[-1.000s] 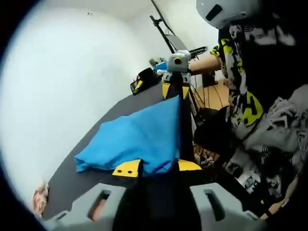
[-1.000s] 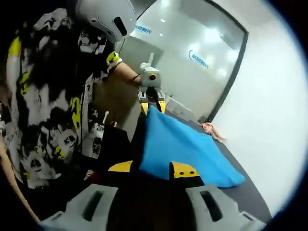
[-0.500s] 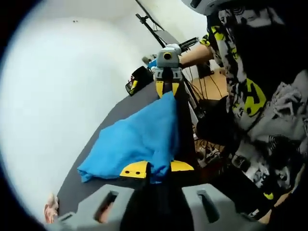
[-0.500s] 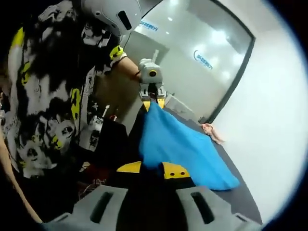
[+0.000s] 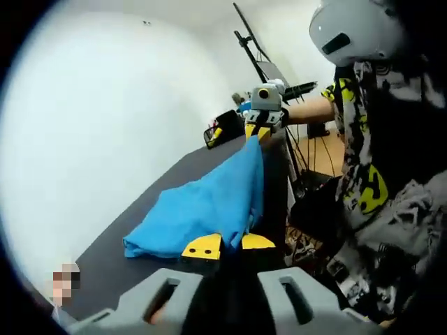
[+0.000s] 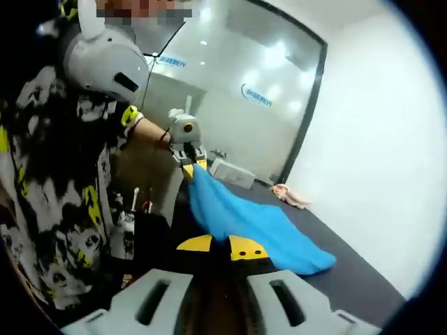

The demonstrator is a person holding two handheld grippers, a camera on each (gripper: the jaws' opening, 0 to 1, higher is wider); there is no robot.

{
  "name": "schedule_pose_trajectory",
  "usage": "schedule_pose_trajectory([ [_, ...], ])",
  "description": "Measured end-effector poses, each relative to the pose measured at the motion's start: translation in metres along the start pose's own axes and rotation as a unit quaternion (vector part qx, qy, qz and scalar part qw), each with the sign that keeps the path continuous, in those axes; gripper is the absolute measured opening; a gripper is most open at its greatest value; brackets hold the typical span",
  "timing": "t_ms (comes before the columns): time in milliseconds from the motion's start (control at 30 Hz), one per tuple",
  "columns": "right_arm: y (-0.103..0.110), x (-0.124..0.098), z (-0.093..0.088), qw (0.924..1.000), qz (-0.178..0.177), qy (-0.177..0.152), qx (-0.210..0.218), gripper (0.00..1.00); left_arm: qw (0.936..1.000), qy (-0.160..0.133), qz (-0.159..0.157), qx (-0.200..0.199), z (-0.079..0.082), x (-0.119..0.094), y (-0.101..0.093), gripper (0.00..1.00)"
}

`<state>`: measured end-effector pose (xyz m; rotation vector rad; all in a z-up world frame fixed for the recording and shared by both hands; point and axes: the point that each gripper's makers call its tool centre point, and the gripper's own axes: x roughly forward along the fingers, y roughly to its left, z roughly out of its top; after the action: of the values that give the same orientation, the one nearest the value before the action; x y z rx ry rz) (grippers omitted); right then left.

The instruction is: Spread out the cloth and fold it

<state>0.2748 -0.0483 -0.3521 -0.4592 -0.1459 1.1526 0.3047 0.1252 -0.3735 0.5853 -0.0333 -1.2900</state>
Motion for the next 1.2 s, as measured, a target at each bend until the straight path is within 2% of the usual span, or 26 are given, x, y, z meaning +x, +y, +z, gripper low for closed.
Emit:
schedule_pose_trajectory([
  [67,0.007,-0.004,0.019,0.9999,0.009,-0.01,0.003,0.04,0.9999,-0.009,-0.005,-0.002,0.017,-0.007,-0.006,0.03],
  [100,0.011,-0.008,0.035,0.9995,0.017,-0.028,0.004,0.04,0.9995,-0.022,-0.023,-0.005,0.032,-0.012,-0.015,0.03],
  [133,0.012,-0.012,0.045,0.9992,0.018,-0.036,-0.005,0.04,0.9991,-0.027,-0.032,-0.011,0.04,-0.016,-0.018,0.03],
  [167,0.012,-0.017,0.055,0.9988,0.015,-0.041,-0.019,0.04,0.9979,-0.033,-0.044,-0.033,0.05,-0.021,-0.022,0.04],
  [233,0.009,-0.021,0.061,0.9989,0.014,-0.042,-0.017,0.04,0.9957,-0.031,-0.057,-0.066,0.054,-0.024,-0.024,0.04],
  [267,0.007,-0.021,0.063,0.9989,0.015,-0.041,-0.017,0.04,0.9943,-0.034,-0.051,-0.087,0.053,-0.023,-0.019,0.04],
  [367,-0.01,-0.009,0.044,0.9993,-0.009,-0.033,0.016,0.04,0.987,-0.043,-0.037,-0.15,0.041,-0.017,0.003,0.04],
  [400,-0.015,-0.006,0.036,0.9992,-0.013,-0.03,0.022,0.04,0.9799,-0.051,-0.04,-0.189,0.035,-0.011,0.012,0.04],
  [467,-0.034,-0.003,0.026,0.9966,-0.027,-0.05,0.06,0.04,0.9668,-0.065,-0.037,-0.244,0.031,-0.002,0.033,0.04],
  [533,-0.057,0.001,0.027,0.993,-0.046,-0.068,0.084,0.04,0.9605,-0.07,-0.03,-0.268,0.029,0.004,0.052,0.04],
  [567,-0.072,0.004,0.023,0.9915,-0.061,-0.06,0.098,0.05,0.9541,-0.063,-0.031,-0.291,0.026,0.006,0.065,0.04],
  [633,-0.094,0.011,0.017,0.9893,-0.073,-0.05,0.116,0.05,0.9482,-0.045,-0.018,-0.314,0.019,0.015,0.091,0.04],
  [667,-0.103,0.015,0.013,0.9883,-0.077,-0.042,0.125,0.05,0.9432,-0.03,-0.019,-0.33,0.012,0.022,0.103,0.04],
  [733,-0.131,0.026,-0.007,0.9852,-0.094,-0.01,0.143,0.05,0.9397,-0.018,-0.007,-0.341,0.003,0.032,0.122,0.04],
  [767,-0.141,0.028,-0.016,0.9831,-0.102,0.0,0.152,0.05,0.9334,-0.011,-0.001,-0.359,-0.006,0.041,0.135,0.04],
  [800,-0.151,0.032,-0.03,0.9821,-0.104,0.015,0.157,0.05,0.9332,-0.007,-0.001,-0.359,-0.011,0.045,0.141,0.04],
  [833,-0.154,0.033,-0.033,0.9825,-0.102,0.017,0.155,0.05,0.9313,-0.005,-0.003,-0.364,-0.019,0.052,0.149,0.04],
  [867,-0.164,0.035,-0.046,0.9804,-0.107,0.024,0.164,0.05,0.9237,0.003,-0.009,-0.383,-0.025,0.056,0.149,0.04],
  [900,-0.168,0.037,-0.055,0.9778,-0.108,0.029,0.177,0.05,0.9206,0.004,-0.01,-0.39,-0.032,0.062,0.155,0.04],
  [967,-0.176,0.042,-0.075,0.972,-0.104,0.05,0.205,0.05,0.9079,0.02,-0.01,-0.419,-0.049,0.069,0.162,0.04],
  [1000,-0.177,0.044,-0.08,0.9696,-0.1,0.052,0.217,0.05,0.9074,0.018,-0.006,-0.42,-0.051,0.071,0.164,0.04],
  [1033,-0.179,0.047,-0.087,0.9666,-0.098,0.055,0.23,0.05,0.9047,0.027,-0.008,-0.425,-0.059,0.077,0.164,0.04],
  [1067,-0.18,0.05,-0.097,0.9589,-0.095,0.065,0.259,0.05,0.8992,0.04,-0.015,-0.435,-0.066,0.079,0.162,0.04],
  [1100,-0.182,0.053,-0.105,0.9553,-0.092,0.07,0.272,0.05,0.8996,0.042,-0.014,-0.435,-0.073,0.085,0.164,0.04],
  [1133,-0.183,0.054,-0.112,0.9524,-0.094,0.077,0.28,0.05,0.8948,0.047,-0.015,-0.444,-0.079,0.088,0.164,0.04],
  [1200,-0.187,0.059,-0.13,0.9536,-0.104,0.084,0.27,0.06,0.8871,0.046,-0.008,-0.459,-0.09,0.094,0.168,0.06],
])
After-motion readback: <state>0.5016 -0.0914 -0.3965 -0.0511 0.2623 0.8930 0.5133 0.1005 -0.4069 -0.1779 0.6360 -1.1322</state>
